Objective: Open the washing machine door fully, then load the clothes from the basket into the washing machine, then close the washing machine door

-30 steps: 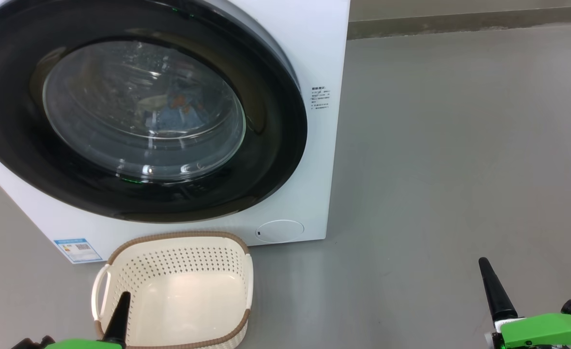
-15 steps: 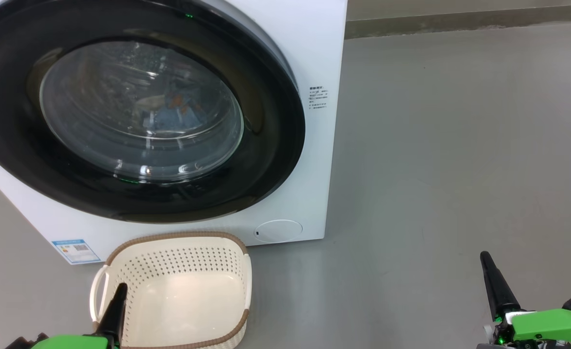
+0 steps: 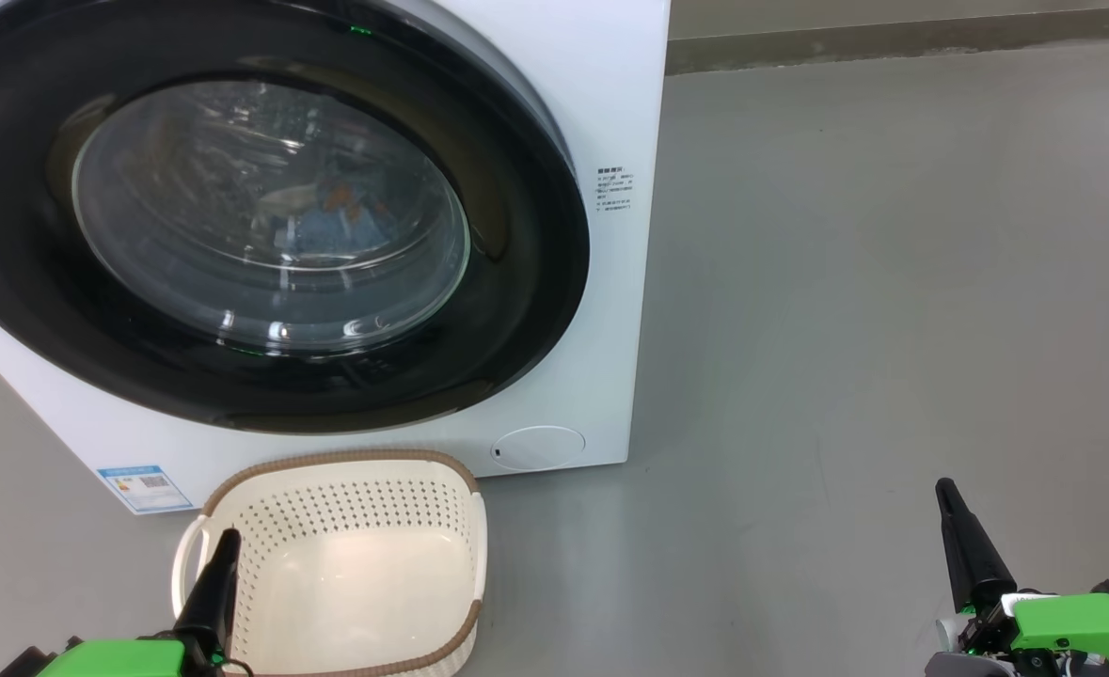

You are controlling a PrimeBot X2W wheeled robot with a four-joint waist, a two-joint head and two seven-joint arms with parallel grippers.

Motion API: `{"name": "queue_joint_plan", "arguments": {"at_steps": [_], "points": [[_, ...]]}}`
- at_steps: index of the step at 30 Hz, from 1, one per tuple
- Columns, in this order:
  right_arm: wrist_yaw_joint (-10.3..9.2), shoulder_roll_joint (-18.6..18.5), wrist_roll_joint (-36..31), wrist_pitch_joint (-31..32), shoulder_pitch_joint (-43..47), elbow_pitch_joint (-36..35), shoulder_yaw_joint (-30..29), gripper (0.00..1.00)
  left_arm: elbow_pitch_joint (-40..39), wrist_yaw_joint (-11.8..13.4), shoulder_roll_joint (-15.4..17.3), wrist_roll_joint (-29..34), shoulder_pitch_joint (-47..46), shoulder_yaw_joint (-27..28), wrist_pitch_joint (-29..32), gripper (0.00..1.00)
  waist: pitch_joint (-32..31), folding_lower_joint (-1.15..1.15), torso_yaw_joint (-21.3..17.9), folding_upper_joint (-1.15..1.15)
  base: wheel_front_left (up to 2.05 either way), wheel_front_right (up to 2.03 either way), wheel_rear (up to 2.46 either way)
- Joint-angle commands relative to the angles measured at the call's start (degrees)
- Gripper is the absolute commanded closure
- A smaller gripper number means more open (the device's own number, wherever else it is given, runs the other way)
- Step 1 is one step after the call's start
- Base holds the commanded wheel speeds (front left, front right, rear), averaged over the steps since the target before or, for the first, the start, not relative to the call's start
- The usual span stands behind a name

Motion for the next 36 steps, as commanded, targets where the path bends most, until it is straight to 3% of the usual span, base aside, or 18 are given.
{"name": "queue_joint_plan", "arguments": {"at_steps": [1,36], "points": [[0.10,-0.2,0.4,0.5,-2.3,-1.4,1.3,1.00,-1.7,-0.6,1.2,-0.5,-2.4,2.0,0.3,1.00,0.0,0.00,0.0,0.00,0.00,0.00,0.00],[0.10,-0.2,0.4,0.5,-2.3,-1.4,1.3,1.00,-1.7,-0.6,1.2,-0.5,-2.4,2.0,0.3,1.00,0.0,0.00,0.0,0.00,0.00,0.00,0.00]]}}
